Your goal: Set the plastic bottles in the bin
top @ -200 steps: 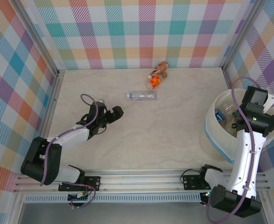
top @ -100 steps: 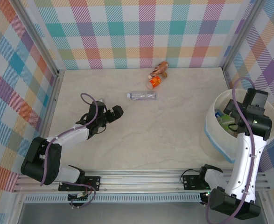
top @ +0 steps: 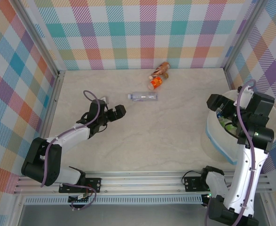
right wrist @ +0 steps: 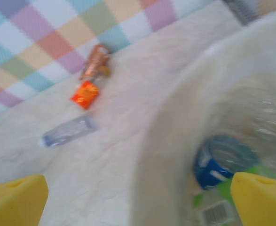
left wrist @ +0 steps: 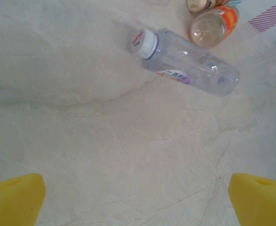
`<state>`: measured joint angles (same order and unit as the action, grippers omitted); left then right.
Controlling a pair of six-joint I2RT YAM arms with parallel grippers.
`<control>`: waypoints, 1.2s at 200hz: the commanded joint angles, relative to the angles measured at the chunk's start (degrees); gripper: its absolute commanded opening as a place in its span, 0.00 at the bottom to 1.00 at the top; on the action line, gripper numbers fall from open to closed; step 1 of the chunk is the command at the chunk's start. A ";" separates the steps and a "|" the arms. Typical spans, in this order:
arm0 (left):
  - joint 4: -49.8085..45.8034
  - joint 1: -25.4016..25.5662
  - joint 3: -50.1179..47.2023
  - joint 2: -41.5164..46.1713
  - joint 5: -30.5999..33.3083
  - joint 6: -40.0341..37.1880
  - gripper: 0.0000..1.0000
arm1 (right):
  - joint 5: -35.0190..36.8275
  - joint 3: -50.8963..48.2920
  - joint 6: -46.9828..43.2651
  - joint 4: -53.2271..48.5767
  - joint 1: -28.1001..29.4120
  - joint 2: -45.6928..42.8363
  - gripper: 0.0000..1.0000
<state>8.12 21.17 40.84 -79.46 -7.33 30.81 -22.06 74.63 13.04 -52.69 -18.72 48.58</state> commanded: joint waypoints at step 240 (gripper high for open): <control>-10.47 -4.65 42.33 -38.80 -21.09 -75.10 1.00 | 17.06 -1.08 3.48 19.03 47.11 16.64 1.00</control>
<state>1.15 16.73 78.96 -114.50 -26.04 -36.05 -6.98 72.01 17.12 -35.14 27.97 65.52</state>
